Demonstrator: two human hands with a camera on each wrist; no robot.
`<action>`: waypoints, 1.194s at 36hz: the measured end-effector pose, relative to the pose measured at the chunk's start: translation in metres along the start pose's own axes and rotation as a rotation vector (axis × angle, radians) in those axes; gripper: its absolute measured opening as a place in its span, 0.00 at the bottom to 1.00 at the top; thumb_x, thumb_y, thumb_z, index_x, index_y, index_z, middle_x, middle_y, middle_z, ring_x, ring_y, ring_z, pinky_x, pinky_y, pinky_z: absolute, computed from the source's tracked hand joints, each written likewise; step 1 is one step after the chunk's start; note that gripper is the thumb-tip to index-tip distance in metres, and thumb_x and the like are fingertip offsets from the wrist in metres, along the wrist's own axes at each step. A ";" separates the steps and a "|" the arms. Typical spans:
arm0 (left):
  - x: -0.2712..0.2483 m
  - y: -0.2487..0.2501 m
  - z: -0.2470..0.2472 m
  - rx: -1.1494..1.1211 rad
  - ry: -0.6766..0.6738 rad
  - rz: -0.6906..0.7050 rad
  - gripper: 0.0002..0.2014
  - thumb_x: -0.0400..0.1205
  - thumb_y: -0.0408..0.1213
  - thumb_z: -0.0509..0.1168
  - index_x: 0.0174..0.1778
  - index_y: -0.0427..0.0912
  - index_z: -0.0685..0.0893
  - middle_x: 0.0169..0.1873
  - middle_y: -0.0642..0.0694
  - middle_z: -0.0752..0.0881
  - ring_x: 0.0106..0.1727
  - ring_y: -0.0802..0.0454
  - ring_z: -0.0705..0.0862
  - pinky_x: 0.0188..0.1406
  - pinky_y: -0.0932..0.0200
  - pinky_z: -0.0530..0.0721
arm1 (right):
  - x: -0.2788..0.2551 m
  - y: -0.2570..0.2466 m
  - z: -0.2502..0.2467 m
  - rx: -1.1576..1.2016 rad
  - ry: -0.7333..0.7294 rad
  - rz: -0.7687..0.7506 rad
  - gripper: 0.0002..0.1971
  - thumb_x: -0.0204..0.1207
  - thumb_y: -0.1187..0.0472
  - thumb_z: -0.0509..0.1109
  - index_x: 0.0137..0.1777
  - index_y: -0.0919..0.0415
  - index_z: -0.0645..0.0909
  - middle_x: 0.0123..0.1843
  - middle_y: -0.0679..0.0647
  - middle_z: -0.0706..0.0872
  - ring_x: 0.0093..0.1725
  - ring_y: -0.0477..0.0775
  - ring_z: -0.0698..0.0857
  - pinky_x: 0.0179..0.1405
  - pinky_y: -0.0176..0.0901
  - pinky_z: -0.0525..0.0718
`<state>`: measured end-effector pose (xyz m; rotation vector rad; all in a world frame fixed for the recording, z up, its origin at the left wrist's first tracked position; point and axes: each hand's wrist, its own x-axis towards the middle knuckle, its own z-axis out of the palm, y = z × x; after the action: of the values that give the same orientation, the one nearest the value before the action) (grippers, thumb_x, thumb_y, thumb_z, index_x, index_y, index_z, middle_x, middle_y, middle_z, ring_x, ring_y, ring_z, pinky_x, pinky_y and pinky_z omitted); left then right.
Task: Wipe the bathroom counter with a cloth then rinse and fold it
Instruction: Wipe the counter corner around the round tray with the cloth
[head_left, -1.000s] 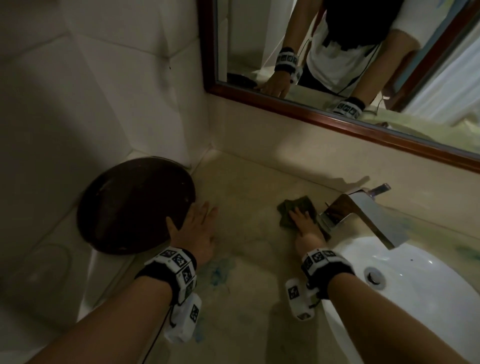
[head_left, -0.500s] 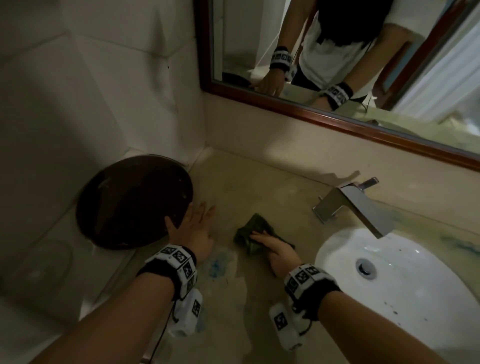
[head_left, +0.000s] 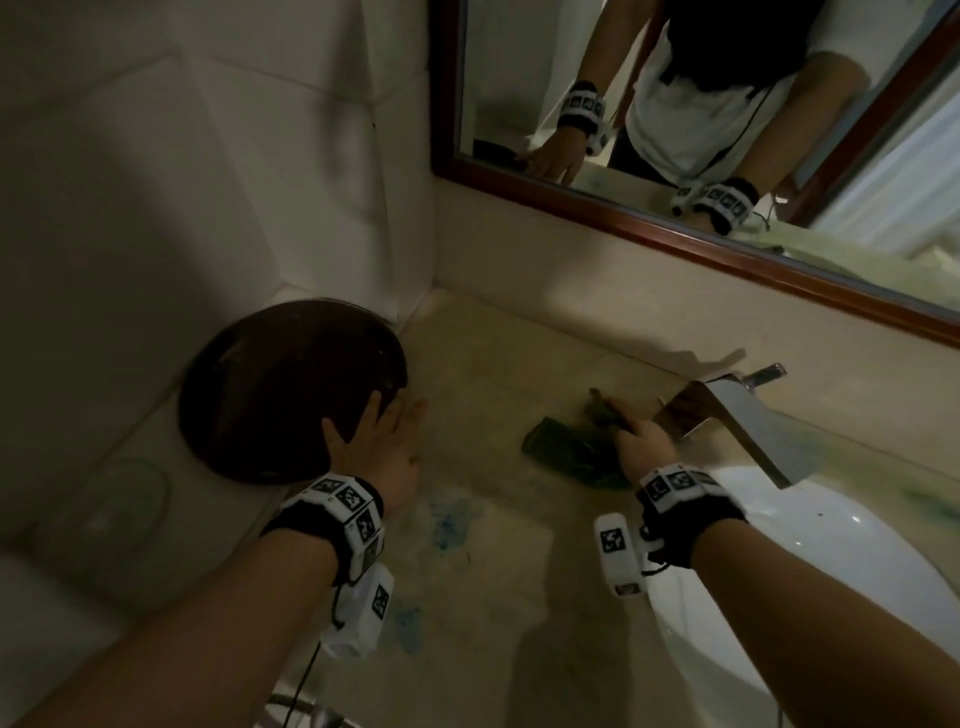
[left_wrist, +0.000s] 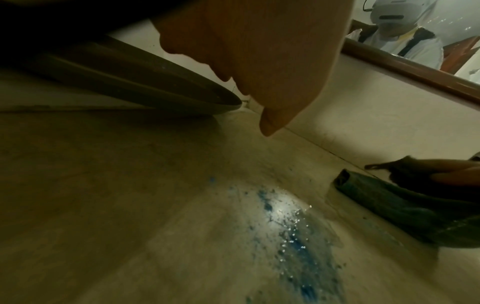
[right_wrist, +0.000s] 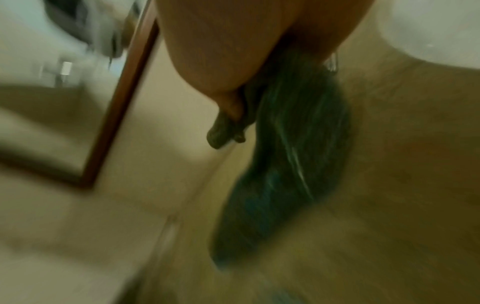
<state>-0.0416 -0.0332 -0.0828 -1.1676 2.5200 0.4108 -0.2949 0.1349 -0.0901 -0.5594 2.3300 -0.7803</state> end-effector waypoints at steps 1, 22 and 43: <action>0.000 0.000 0.000 -0.011 -0.001 0.000 0.34 0.84 0.45 0.52 0.83 0.58 0.41 0.83 0.57 0.39 0.83 0.49 0.36 0.74 0.21 0.41 | 0.000 -0.001 0.007 -0.073 -0.059 0.001 0.24 0.84 0.59 0.56 0.78 0.40 0.64 0.72 0.60 0.76 0.64 0.60 0.78 0.58 0.43 0.74; 0.001 0.001 -0.004 -0.051 0.012 0.053 0.34 0.83 0.47 0.53 0.83 0.58 0.42 0.84 0.56 0.43 0.84 0.51 0.38 0.75 0.22 0.41 | -0.039 0.004 0.028 -0.402 -0.367 -0.208 0.32 0.80 0.57 0.65 0.81 0.43 0.56 0.71 0.49 0.74 0.68 0.52 0.77 0.67 0.44 0.73; -0.003 0.006 -0.011 -0.062 0.025 0.078 0.35 0.83 0.46 0.53 0.83 0.58 0.42 0.84 0.54 0.44 0.84 0.51 0.38 0.74 0.22 0.41 | -0.028 -0.014 -0.031 -0.162 -0.003 -0.113 0.25 0.81 0.60 0.63 0.76 0.43 0.67 0.69 0.53 0.78 0.59 0.55 0.80 0.59 0.48 0.80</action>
<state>-0.0462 -0.0312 -0.0708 -1.1064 2.5979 0.5008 -0.2930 0.1521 -0.0497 -0.7678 2.3892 -0.6444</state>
